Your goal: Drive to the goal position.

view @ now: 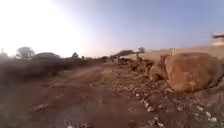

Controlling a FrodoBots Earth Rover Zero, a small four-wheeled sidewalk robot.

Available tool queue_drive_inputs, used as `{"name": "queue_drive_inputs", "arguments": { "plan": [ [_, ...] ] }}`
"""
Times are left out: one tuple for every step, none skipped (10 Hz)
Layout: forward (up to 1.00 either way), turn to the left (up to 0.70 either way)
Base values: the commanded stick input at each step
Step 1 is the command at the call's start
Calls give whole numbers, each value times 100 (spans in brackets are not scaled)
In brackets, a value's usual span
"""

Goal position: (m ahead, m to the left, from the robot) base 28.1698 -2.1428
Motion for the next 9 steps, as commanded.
{"name": "queue_drive_inputs", "arguments": {
  "plan": [
    [69, -22],
    [69, -7],
    [69, 0],
    [69, 0],
    [69, 0],
    [69, 0],
    [69, 0],
    [69, 0],
    [69, 0]
  ]
}}
